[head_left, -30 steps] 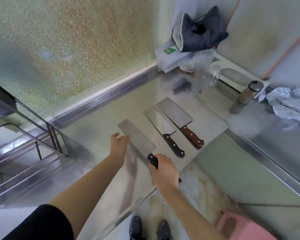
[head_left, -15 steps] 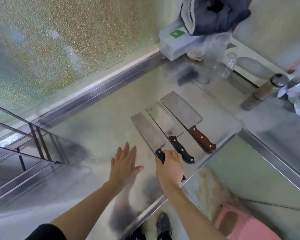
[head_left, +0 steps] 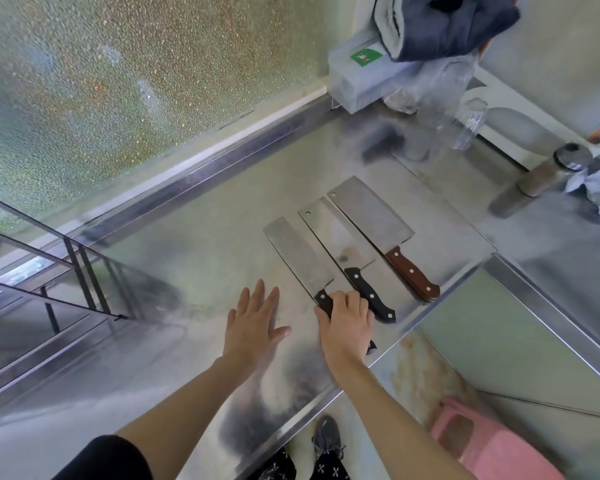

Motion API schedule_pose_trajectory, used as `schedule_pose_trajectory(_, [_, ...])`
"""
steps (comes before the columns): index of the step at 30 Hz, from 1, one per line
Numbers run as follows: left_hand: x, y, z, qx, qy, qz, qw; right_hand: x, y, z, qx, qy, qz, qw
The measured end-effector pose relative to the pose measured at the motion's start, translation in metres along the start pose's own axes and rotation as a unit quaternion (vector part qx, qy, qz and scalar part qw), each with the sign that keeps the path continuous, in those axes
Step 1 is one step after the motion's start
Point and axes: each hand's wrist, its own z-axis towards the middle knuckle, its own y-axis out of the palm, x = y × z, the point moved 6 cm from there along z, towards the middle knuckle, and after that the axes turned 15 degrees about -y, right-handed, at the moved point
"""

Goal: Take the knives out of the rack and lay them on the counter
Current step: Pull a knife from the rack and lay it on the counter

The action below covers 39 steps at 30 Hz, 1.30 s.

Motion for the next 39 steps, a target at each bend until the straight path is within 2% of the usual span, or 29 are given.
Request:
schedule_pose_trajectory(2, [-0.002,-0.001,0.0,-0.005,0.002,0.003,1.0,-0.001,-0.003,0.001,0.011,-0.011,-0.026,1.0])
schedule_pose_trajectory(4, [-0.006,-0.006,-0.002,-0.006,-0.002,-0.001,1.0,0.001,0.0,0.001,-0.035,-0.005,-0.023,0.999])
schedule_pose_trajectory(9, [-0.024,-0.033,-0.018,-0.018,-0.04,-0.085,0.995,-0.001,-0.014,-0.001,-0.069,-0.016,-0.007,0.998])
schedule_pose_trajectory(13, [-0.047,-0.083,-0.043,0.051,-0.061,-0.117,0.99,-0.034,-0.046,0.008,-0.072,-0.065,0.07,0.993])
schedule_pose_trajectory(19, [-0.092,-0.165,-0.104,0.152,-0.095,-0.183,0.967,-0.129,-0.112,0.021,-0.089,-0.204,0.219,0.95])
schedule_pose_trajectory(27, [-0.193,-0.281,-0.212,0.313,-0.169,-0.25,0.901,-0.286,-0.177,0.015,-0.086,-0.385,0.242,0.887])
schedule_pose_trajectory(30, [-0.234,-0.318,-0.249,0.359,-0.188,-0.265,0.875,-0.348,-0.202,0.009,-0.061,-0.452,0.233,0.859])
schedule_pose_trajectory(35, [-0.299,-0.37,-0.284,0.396,-0.204,-0.267,0.855,-0.446,-0.253,0.01,-0.004,-0.541,0.24,0.806])
schedule_pose_trajectory(39, [-0.335,-0.4,-0.28,0.405,-0.204,-0.297,0.84,-0.513,-0.264,0.014,-0.003,-0.545,0.264,0.796])
